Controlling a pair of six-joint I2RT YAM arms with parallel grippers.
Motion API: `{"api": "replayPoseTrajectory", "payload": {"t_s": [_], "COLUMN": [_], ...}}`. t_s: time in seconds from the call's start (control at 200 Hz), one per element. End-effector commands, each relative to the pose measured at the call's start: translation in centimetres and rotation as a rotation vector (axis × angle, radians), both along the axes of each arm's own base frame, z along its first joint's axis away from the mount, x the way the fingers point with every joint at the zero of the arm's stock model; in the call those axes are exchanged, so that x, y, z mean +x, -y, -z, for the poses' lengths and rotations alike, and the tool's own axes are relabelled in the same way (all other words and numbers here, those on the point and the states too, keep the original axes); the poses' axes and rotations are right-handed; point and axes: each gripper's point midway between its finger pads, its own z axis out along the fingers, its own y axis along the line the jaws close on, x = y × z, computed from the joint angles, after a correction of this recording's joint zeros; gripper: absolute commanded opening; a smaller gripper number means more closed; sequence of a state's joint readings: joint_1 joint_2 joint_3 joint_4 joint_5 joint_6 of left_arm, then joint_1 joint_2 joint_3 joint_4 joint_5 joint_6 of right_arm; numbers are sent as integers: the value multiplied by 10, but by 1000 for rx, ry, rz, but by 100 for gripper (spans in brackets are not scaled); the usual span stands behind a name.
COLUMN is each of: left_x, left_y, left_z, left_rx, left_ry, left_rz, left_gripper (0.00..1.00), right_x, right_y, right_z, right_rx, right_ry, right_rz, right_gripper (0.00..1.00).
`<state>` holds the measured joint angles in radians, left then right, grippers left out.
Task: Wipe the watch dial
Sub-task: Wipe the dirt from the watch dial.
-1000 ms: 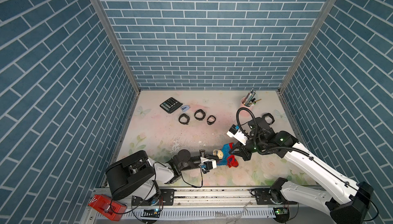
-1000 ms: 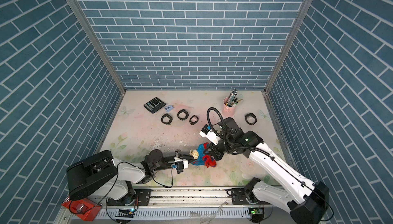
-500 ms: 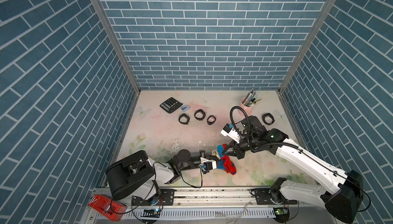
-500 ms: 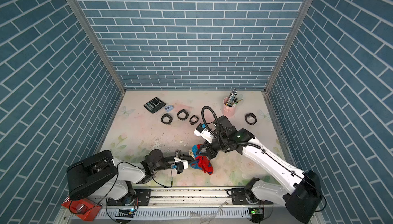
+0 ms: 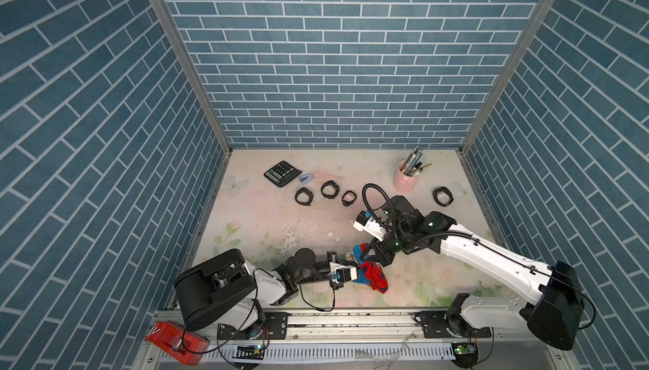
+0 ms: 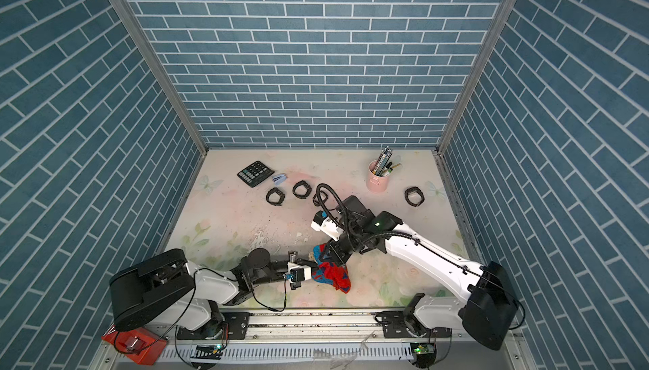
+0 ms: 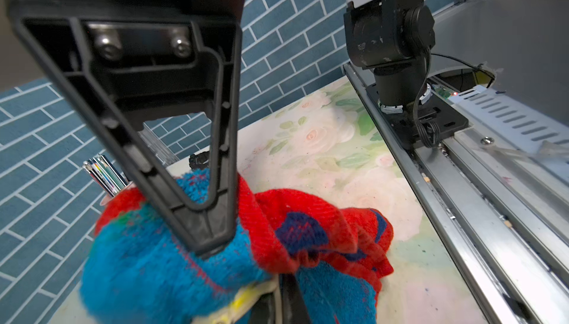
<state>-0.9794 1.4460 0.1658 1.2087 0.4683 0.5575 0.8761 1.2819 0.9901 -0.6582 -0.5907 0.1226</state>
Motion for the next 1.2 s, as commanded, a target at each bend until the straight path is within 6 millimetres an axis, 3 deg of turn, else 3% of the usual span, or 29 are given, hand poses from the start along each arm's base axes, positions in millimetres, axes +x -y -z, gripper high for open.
{"api": "replayPoseTrajectory", "payload": {"t_s": [0.0,0.31,0.55,0.79,1.015,1.195], "left_x": [5,10,10,10,4,3], "left_y": [4,3,-2,-6,-6,-6], "left_z": [-41,-41,-49,-54,-57,-56], "left_rx": [-128,-127,-147,-158,-165,-161], "left_ry": [79,75,102,123,137,141], "left_rz": [-14,-39,-59,-66,-43,-39], "left_gripper": [0,0,0,0,0,0], "right_x": [-3,-8,10,32,54,67], "right_y": [4,-8,-15,4,33,60], "right_z": [22,38,67,80,59,17], "right_rx": [-104,-116,-137,-225,-215,-93], "right_ry": [-18,-43,-86,-21,83,262], "right_rz": [23,46,216,382,461,478], "right_gripper": [0,0,0,0,0,0]}}
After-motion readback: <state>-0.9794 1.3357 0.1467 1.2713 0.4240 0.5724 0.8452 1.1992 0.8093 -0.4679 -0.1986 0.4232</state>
